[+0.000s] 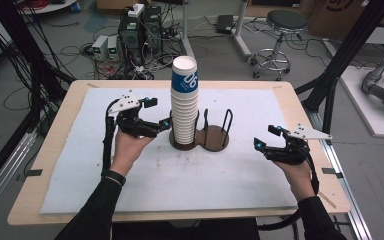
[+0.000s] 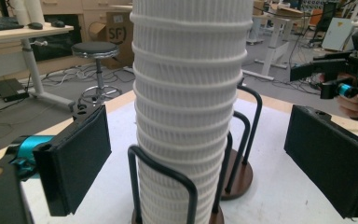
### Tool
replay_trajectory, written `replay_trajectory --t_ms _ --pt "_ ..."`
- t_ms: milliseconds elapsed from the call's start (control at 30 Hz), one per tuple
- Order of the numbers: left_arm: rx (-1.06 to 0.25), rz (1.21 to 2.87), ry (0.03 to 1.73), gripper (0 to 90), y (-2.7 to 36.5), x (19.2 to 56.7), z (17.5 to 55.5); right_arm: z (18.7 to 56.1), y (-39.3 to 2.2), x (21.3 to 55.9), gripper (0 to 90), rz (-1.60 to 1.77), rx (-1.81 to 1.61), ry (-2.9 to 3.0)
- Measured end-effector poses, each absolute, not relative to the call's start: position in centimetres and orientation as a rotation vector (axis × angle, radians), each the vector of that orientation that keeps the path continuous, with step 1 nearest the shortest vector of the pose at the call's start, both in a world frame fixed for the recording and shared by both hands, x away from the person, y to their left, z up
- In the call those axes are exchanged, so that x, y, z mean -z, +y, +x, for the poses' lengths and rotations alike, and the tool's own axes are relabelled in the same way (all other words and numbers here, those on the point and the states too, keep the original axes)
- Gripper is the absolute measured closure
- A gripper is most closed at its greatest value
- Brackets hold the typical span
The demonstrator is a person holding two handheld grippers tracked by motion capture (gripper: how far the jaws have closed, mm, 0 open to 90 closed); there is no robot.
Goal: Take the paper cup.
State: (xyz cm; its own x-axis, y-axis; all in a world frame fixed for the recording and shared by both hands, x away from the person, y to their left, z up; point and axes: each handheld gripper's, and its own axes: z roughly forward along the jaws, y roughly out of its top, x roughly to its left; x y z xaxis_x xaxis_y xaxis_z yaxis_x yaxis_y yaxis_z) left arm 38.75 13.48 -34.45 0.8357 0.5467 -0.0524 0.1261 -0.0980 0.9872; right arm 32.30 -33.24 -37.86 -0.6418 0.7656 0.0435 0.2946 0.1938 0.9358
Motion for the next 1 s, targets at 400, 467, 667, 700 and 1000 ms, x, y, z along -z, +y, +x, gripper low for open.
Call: replay_trajectory --t_ms 400,467,667,700,1000 --pt "-0.377 1.672 0.492 6.9 11.1 33.4 40.7 32.2 -33.2 37.8 21.1 0.985 -1.452 2.041" --pt "-0.372 1.667 0.495 6.9 10.8 33.3 41.0 32.2 -33.3 37.8 21.1 0.984 -1.453 2.042" --pt "-0.351 1.666 0.498 6.9 10.3 33.3 41.8 32.2 -33.3 37.8 21.1 0.985 -1.455 2.044" --pt "-0.339 1.663 0.497 6.9 10.2 33.3 41.9 32.2 -33.3 37.8 21.1 0.986 -1.455 2.044" --pt "-0.323 1.651 0.486 6.9 9.2 33.3 42.9 32.2 -33.2 37.7 21.1 0.989 -1.460 2.049"
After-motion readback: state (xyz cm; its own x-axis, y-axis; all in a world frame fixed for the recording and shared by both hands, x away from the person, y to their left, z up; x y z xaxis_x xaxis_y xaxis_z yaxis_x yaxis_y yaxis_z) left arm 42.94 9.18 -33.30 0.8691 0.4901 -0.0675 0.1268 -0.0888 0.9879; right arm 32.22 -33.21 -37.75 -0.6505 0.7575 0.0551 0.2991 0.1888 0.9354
